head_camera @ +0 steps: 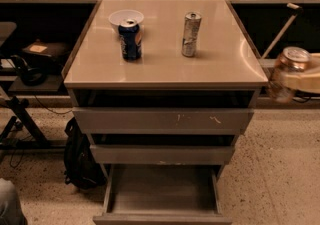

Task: Place orange can into bottom drawer

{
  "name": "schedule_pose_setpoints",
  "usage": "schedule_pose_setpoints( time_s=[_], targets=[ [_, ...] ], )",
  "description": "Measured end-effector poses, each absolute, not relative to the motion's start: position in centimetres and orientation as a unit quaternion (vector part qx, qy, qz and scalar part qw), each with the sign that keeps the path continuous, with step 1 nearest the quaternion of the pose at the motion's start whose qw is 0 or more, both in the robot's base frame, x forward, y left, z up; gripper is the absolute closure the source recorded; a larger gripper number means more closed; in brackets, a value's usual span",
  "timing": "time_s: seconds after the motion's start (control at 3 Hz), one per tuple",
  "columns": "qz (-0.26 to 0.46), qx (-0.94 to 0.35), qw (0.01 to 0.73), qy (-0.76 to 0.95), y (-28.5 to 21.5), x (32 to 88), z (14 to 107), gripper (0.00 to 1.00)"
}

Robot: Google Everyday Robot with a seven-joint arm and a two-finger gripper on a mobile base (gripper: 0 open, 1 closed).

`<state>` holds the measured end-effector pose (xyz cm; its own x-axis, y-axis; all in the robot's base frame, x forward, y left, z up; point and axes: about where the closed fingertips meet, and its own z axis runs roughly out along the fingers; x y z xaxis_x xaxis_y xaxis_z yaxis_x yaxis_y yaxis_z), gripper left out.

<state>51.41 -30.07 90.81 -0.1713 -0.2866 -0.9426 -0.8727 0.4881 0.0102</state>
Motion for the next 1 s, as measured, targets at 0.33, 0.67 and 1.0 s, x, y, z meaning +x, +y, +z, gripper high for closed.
schedule_pose_setpoints(
  time_s=[0.33, 0.67, 1.0],
  targets=[
    [0.323, -0.39, 0.477, 0.719, -33.4, 42.8, 88.6, 1.0],
    [0.321, -0.393, 0.474, 0.72, -33.4, 42.9, 88.5, 1.0],
    [0.352, -0.403, 0.446, 0.718, -33.1, 39.6, 83.9, 1.0]
  ],
)
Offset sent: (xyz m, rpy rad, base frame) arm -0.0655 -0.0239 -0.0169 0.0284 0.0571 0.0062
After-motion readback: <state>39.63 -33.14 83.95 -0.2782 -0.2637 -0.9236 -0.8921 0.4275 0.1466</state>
